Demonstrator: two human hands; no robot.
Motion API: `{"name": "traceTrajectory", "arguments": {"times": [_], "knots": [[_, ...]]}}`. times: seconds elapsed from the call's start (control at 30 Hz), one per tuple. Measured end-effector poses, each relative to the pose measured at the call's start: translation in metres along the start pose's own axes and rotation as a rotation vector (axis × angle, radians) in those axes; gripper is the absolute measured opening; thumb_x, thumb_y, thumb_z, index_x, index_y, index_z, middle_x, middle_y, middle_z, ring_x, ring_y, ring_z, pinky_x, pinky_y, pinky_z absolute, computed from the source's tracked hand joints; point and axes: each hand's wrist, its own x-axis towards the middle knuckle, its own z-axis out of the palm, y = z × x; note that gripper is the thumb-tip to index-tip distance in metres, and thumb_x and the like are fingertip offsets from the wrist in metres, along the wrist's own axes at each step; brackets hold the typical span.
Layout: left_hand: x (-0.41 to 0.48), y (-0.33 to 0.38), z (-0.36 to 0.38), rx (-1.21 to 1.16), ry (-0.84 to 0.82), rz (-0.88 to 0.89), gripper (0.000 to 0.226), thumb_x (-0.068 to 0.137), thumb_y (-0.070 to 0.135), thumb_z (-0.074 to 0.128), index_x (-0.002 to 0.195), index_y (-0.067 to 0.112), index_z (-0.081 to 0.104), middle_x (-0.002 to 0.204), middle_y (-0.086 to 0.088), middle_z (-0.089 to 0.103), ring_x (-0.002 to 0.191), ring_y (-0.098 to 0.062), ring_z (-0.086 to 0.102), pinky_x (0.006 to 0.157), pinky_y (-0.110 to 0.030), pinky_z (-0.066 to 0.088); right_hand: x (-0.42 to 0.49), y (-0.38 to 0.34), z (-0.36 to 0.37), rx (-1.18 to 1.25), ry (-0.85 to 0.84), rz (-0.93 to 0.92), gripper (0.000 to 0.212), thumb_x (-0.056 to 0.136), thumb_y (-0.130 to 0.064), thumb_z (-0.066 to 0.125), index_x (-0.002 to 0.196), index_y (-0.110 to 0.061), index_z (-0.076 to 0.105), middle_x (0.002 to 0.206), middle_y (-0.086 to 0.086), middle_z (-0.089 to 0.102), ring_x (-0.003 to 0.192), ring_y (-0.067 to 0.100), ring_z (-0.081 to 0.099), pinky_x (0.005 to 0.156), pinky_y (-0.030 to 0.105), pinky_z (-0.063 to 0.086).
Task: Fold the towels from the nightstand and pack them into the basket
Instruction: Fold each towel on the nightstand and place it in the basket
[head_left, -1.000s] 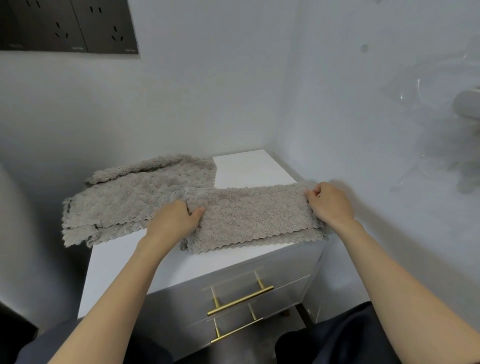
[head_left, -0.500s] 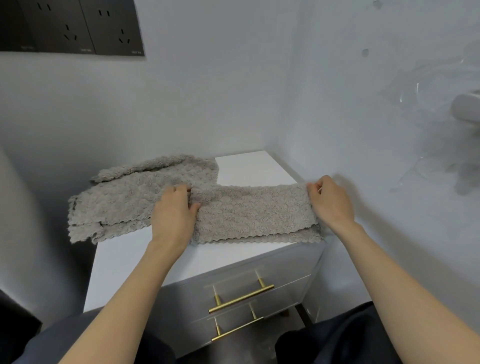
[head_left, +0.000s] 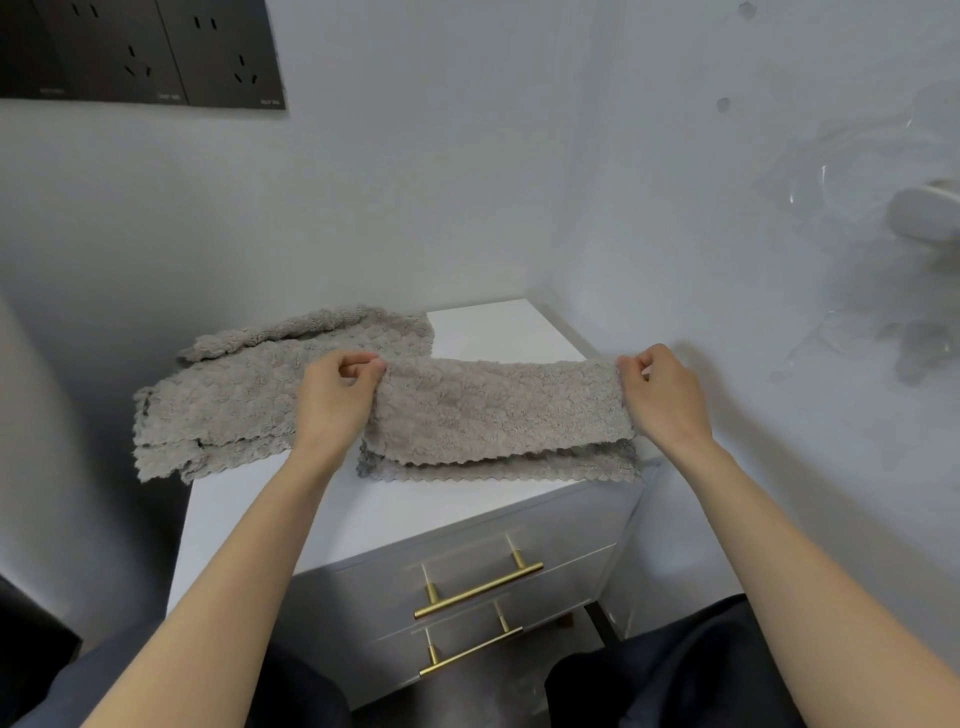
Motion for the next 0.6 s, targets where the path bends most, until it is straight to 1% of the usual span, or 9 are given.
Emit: {"name": "traceTrajectory", "arguments": {"times": [0.1,0.13,0.2,0.23,0.33,0.5,0.53,0.6], "knots": [[0.002,-0.001,0.0,0.037,0.006,0.03,0.02,0.093,0.022,0.059,0.108,0.011,0.066,0.086,0.011,0.059,0.087,-0.008,0.055,0.075,-0.02,0.038,-0.006,0.0,-0.004,-0.002,-0.036,0.006,0.025,0.098,-0.033,0.039,0.092,-0.011,0.049,0.076,0.006,0.065,0.077,0.031,0.06,0.071,0.037,0.047],[0.003,-0.003,0.0,0.073,0.006,0.051,0.02,0.094,0.022,0.058,0.109,0.011,0.066,0.089,0.009,0.059,0.089,-0.009,0.054,0.076,-0.019,0.036,-0.009,0.0,-0.004,-0.016,-0.051,0.002,0.025,0.098,-0.031,0.038,0.093,-0.01,0.049,0.08,0.009,0.065,0.078,0.032,0.06,0.072,0.038,0.048],[0.001,-0.006,0.001,0.145,-0.009,0.102,0.019,0.094,0.021,0.058,0.109,0.011,0.065,0.092,0.006,0.059,0.087,-0.008,0.052,0.071,-0.016,0.035,-0.013,0.002,-0.005,-0.058,-0.073,-0.009,0.026,0.099,-0.03,0.036,0.093,-0.007,0.047,0.085,0.014,0.065,0.081,0.033,0.059,0.071,0.038,0.046],[0.0,-0.008,0.001,0.179,-0.024,0.134,0.019,0.094,0.02,0.058,0.109,0.011,0.064,0.093,0.005,0.058,0.087,-0.009,0.052,0.07,-0.017,0.035,-0.014,0.003,-0.004,-0.08,-0.086,-0.013,0.026,0.1,-0.029,0.035,0.094,-0.006,0.047,0.086,0.015,0.065,0.082,0.034,0.059,0.072,0.039,0.046],[-0.003,-0.014,0.003,0.274,-0.061,0.224,0.02,0.096,0.018,0.056,0.112,0.008,0.061,0.099,0.0,0.057,0.091,-0.014,0.052,0.08,-0.027,0.042,-0.019,0.006,-0.001,-0.165,-0.131,-0.018,0.028,0.102,-0.029,0.032,0.098,-0.004,0.044,0.091,0.02,0.064,0.086,0.036,0.059,0.076,0.042,0.047],[-0.006,-0.014,0.004,0.326,-0.07,0.25,0.02,0.096,0.014,0.054,0.114,0.006,0.058,0.103,-0.006,0.056,0.093,-0.019,0.052,0.079,-0.029,0.041,-0.022,0.009,0.004,-0.296,-0.145,-0.032,0.029,0.103,-0.029,0.03,0.103,-0.003,0.043,0.096,0.021,0.062,0.09,0.038,0.057,0.07,0.04,0.042],[-0.006,-0.014,0.004,0.347,-0.071,0.238,0.022,0.096,0.015,0.054,0.115,0.006,0.056,0.106,-0.009,0.057,0.093,-0.021,0.052,0.078,-0.03,0.041,-0.023,0.01,0.005,-0.316,-0.138,-0.034,0.028,0.103,-0.029,0.032,0.103,-0.003,0.043,0.097,0.02,0.062,0.091,0.037,0.058,0.071,0.04,0.043],[-0.008,-0.016,0.004,0.401,-0.081,0.161,0.028,0.096,0.021,0.053,0.119,0.005,0.053,0.115,-0.014,0.054,0.098,-0.026,0.053,0.078,-0.034,0.043,-0.023,0.01,0.005,-0.339,-0.122,-0.009,0.028,0.102,-0.031,0.034,0.105,-0.004,0.044,0.1,0.018,0.062,0.093,0.036,0.058,0.073,0.04,0.045]]}}
